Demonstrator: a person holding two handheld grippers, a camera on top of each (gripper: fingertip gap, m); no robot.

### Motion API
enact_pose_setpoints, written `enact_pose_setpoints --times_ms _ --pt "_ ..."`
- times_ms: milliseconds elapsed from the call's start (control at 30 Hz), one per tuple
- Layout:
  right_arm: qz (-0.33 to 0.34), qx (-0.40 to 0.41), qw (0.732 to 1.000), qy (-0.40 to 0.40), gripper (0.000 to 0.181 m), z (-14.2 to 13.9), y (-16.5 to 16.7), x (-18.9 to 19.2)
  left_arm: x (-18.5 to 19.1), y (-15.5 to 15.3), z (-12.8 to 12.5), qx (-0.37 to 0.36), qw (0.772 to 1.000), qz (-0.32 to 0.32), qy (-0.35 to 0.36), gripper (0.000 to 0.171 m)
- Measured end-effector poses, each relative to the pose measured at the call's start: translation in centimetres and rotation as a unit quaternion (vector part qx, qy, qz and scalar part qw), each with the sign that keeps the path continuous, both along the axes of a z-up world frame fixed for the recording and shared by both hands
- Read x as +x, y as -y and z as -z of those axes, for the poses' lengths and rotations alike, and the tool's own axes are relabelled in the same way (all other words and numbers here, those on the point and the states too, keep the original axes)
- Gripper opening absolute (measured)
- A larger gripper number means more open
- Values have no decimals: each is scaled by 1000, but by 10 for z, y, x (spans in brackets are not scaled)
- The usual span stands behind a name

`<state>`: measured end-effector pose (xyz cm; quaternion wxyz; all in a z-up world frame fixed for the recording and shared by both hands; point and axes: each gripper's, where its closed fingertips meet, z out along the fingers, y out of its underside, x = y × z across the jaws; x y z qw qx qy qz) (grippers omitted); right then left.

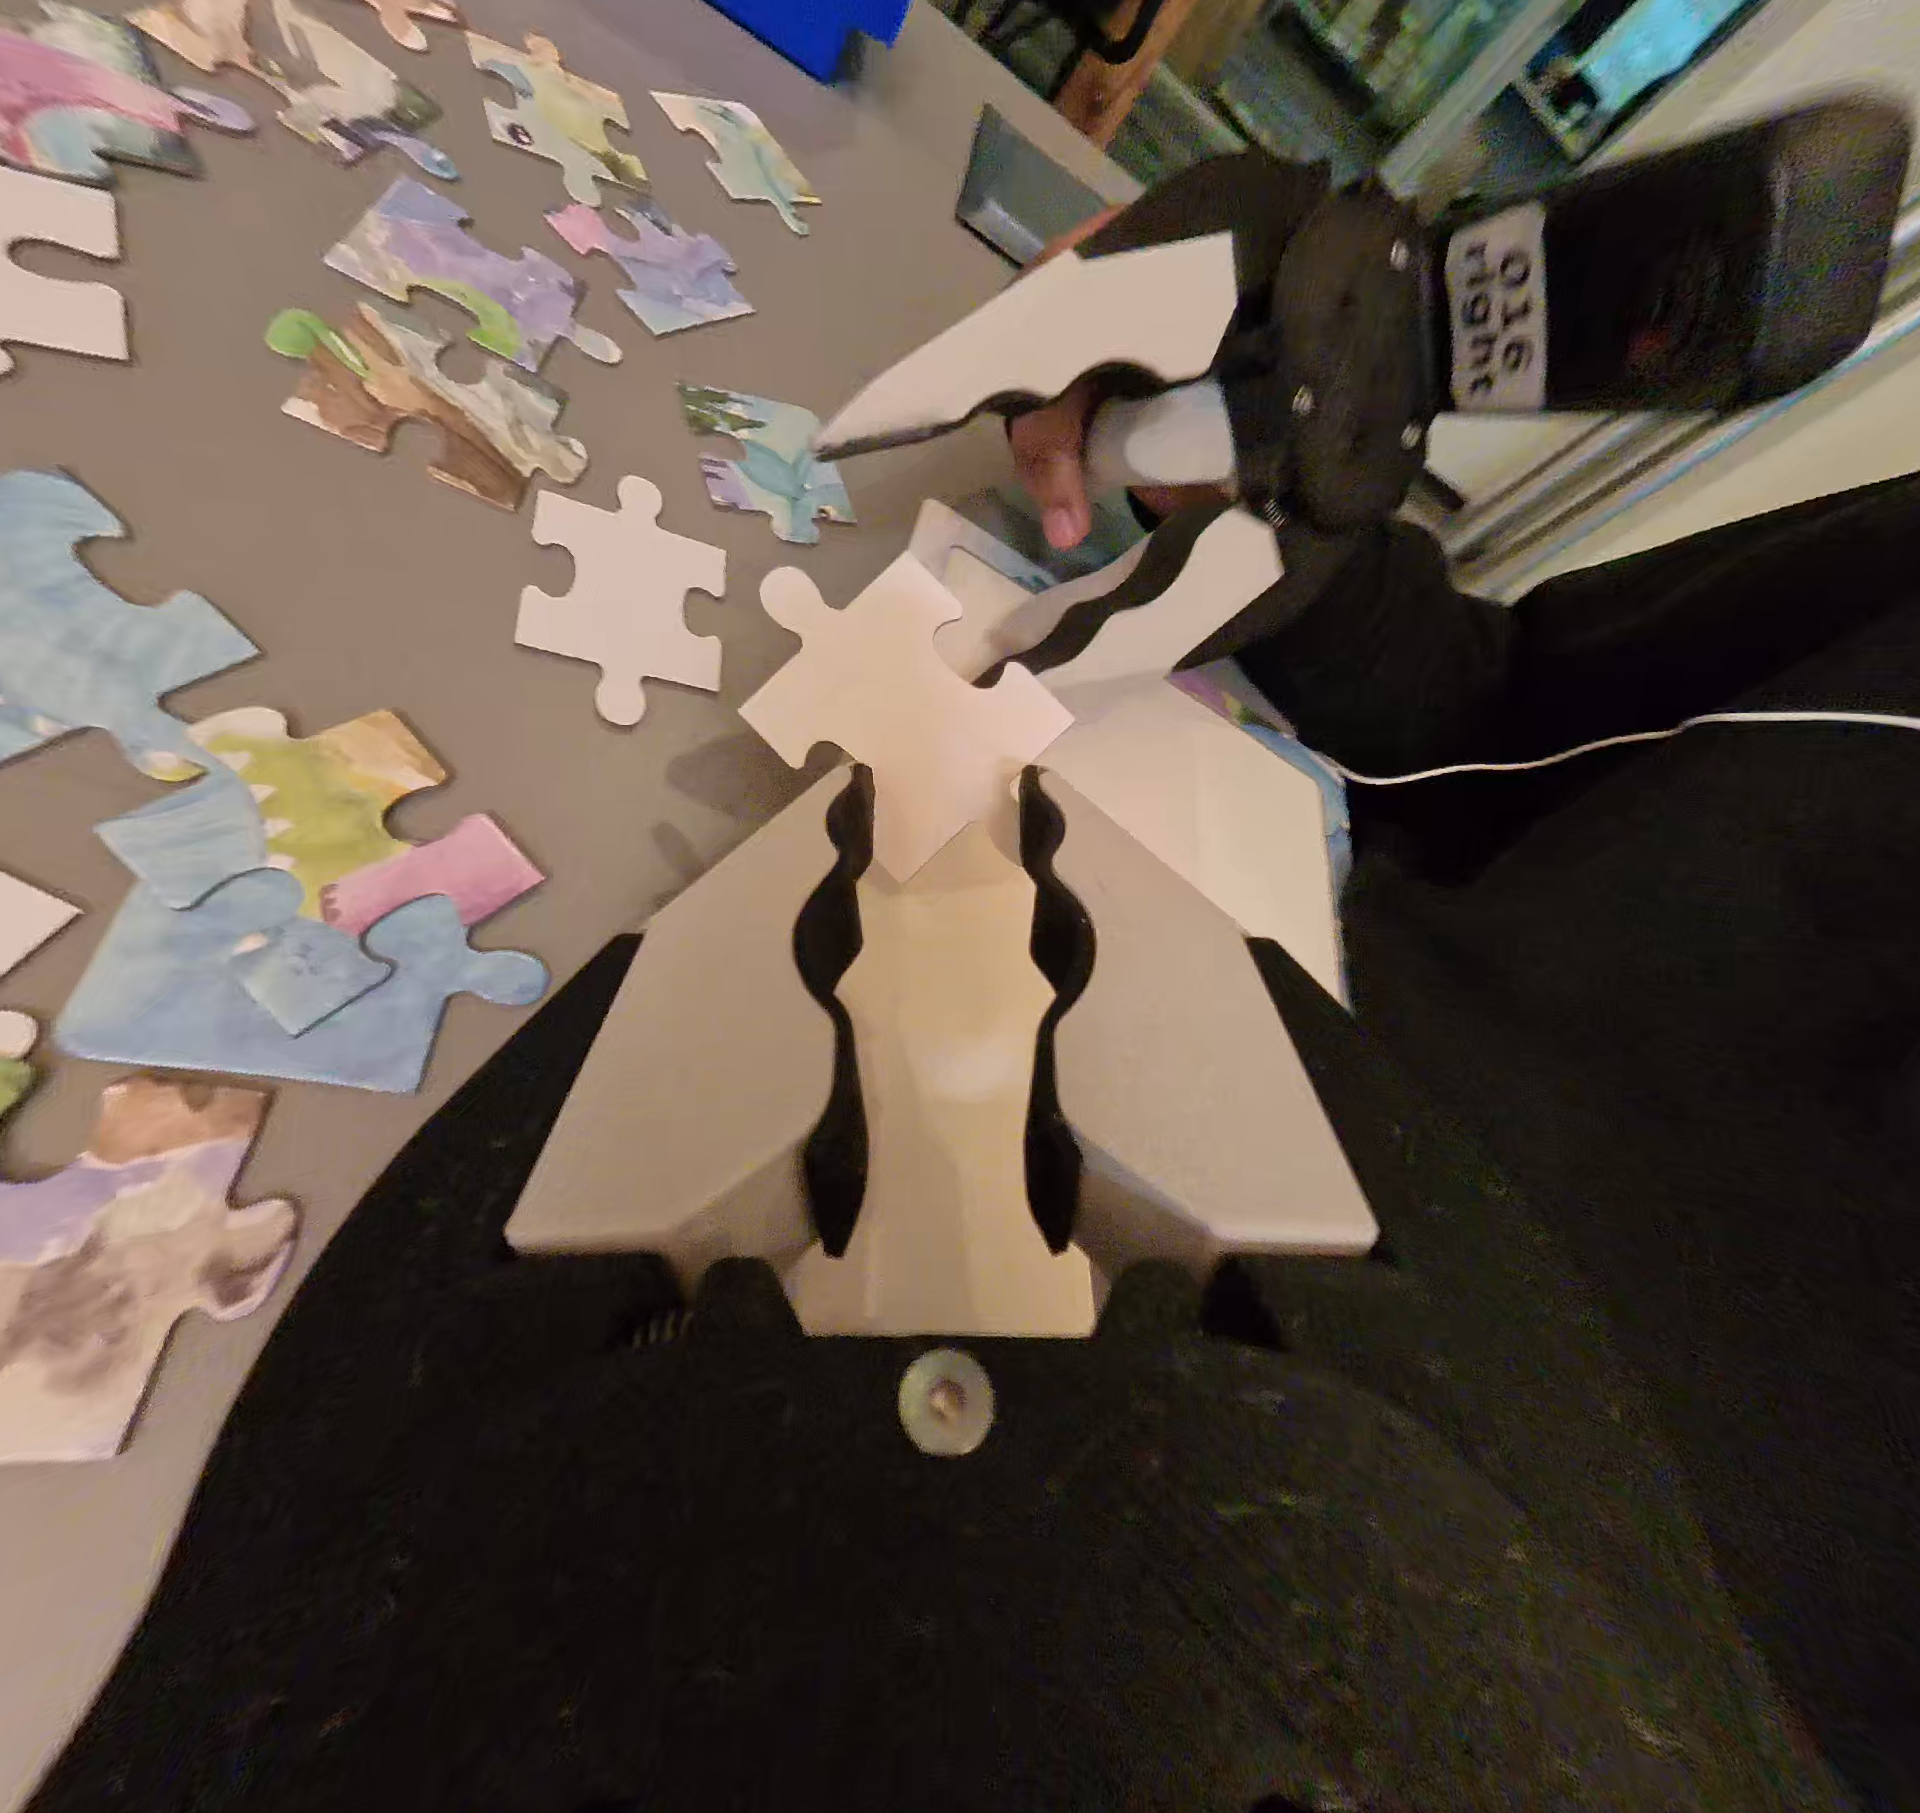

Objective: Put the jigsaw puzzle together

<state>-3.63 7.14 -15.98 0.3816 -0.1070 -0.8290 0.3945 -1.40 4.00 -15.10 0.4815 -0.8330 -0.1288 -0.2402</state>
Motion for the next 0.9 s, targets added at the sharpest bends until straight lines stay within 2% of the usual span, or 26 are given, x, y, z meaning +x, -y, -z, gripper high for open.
enact_pose_setpoints --times_ms 67,167,233,300,400,467,567,667,767,833,900 --pt "-4 36 998 -41 54 0 6 0 5 -1 -1 8 1000 16 19 25" --pt "-14 37 996 -76 35 -3 14 2 13 -1 1 0 999 37 13 26" --pt "-12 26 997 -66 14 -2 13 1 19 -3 1 2 999 49 24 26" --pt "-16 6 999 -44 11 -1 12 2 18 -3 0 11 998 46 34 26" --pt "-16 -41 999 -23 5 -10 7 2 5 -3 -16 60 996 16 61 36" --pt "9 -79 996 -28 0 -22 -7 -4 -7 1 -32 107 991 -9 75 42" --pt "114 -137 984 -10 0 -30 -59 -27 -24 10 -47 149 985 -44 75 43" --pt "205 -223 951 68 0 -26 -114 -36 -31 13 -50 160 983 -62 58 42" --pt "280 -314 883 208 0 -9 -158 -28 -31 13 -54 170 982 -62 56 41" --pt "301 -337 835 313 0 14 -173 -15 -32 13 -54 172 981 -65 53 40" --pt "281 -355 804 385 0 27 -175 1 -33 12 -52 172 981 -67 53 40"
